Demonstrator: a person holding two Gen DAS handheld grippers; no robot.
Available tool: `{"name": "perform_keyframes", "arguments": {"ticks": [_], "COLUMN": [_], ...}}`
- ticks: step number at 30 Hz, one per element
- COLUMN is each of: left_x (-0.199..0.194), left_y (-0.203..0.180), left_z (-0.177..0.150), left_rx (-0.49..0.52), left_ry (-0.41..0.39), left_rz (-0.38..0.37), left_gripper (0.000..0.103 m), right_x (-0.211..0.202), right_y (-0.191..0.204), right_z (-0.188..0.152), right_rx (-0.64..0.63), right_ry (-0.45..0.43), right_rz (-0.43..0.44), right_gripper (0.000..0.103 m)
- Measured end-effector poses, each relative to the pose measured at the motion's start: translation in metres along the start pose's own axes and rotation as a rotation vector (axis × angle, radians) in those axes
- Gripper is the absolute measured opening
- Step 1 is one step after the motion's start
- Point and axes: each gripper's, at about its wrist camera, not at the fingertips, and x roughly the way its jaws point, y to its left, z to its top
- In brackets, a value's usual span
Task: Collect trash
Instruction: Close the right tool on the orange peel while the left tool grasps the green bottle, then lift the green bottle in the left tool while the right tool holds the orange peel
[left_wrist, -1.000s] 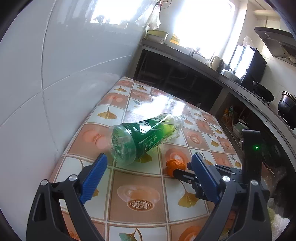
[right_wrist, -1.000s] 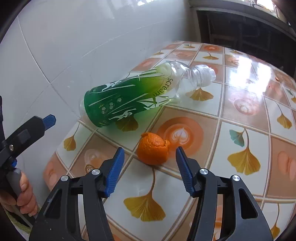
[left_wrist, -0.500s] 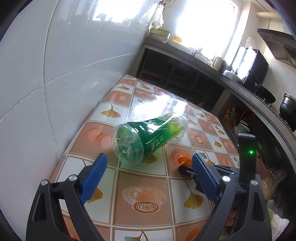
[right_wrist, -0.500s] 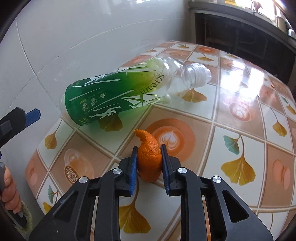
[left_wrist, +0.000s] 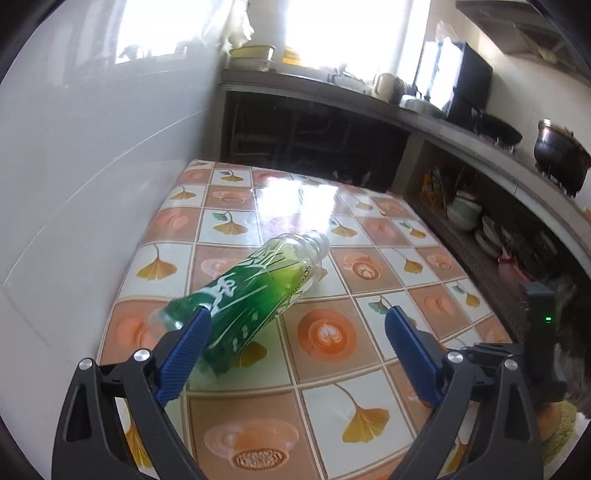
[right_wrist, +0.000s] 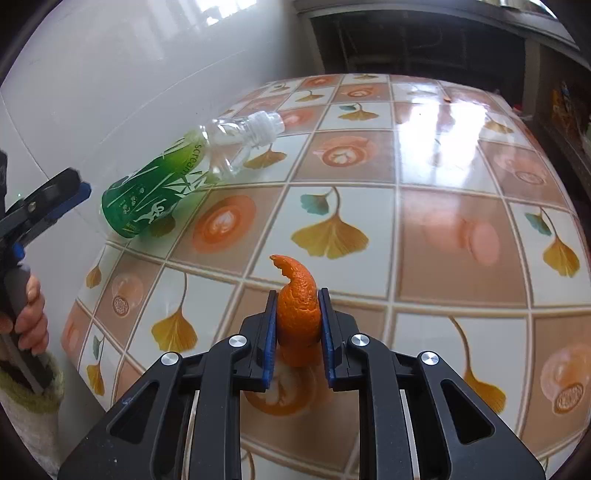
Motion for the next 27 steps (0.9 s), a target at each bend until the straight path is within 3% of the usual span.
{"name": "perform_keyframes", "arguments": {"ticks": [7,14,18,25,27], "left_x": [0.076,0.119,0.130,0.139,0.141], "left_y": [-0.024,-0.018,-0.019,-0.023,-0.024], "left_z": [0.034,0.036,0.029,0.020,0.018], "left_rx": [0.263,0.371,0.415,0.429,0.437], "left_ry": [0.215,0.405,0.462,0.514,0.519], "left_rz": [0.154,0.214,0.254,0.288,0.294], "left_gripper": [0.093,0.093,0.087,0.064,0.063], "right_x": [-0.021,-0.023,-0.024,-0.025,-0.025], "right_y": [-0.018,-0.026,-0.029,-0.034,-0.034], "right_z": [-0.020,-0.021,-0.021,-0.022,-0.023], "right_rx": [0.057,0.099,0.107,0.124,0.126], "right_ry": [-0.018,-0.032,-0.037,-0.045,-0.047], "right_rz": [0.007,0.046,0.071,0.087,0.088], "right_gripper": [0.019,0.019,0.019,0.019,0.019]}}
